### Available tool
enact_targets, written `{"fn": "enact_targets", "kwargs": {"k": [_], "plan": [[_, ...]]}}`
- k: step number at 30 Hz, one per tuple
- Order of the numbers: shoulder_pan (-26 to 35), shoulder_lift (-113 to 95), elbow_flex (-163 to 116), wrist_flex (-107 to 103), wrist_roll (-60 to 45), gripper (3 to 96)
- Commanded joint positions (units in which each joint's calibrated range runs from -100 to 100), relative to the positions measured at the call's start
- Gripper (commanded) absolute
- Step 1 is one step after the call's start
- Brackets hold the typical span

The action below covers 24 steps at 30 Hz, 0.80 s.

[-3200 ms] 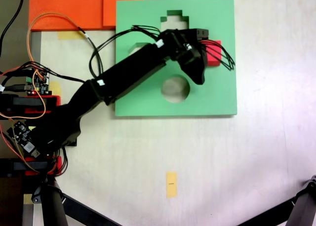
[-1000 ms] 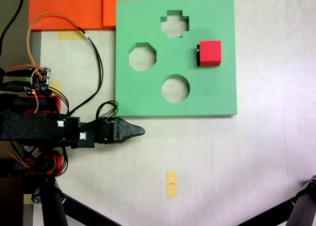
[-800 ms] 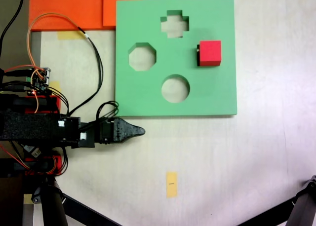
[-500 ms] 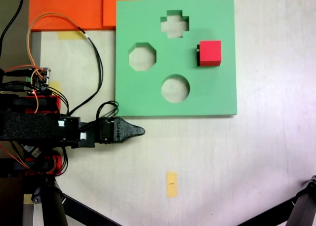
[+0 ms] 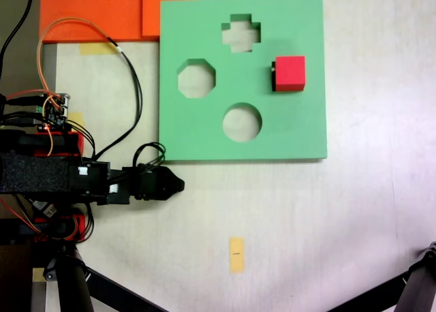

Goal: Put the square block into the corresponding hole

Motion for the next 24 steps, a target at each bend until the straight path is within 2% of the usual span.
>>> {"fn": "enact_targets", "kwargs": {"k": [1, 5, 6, 9, 10, 14, 24], "plan": [[0.0, -0.5, -1.3, -4.0, -0.9, 3.4], [0.0, -0.5, -1.3, -4.0, -0.9, 3.6], [0.0, -0.5, -1.3, -3.9, -0.9, 7.5], [0.1, -0.5, -1.3, -3.7, -0.9, 43.4], [0.1, -0.5, -1.3, -3.6, -1.3, 48.3], [0.2, -0.5, -1.3, -3.7, -5.0, 51.8], [0.0, -0.5, -1.3, -4.0, -5.1, 51.7]]}}
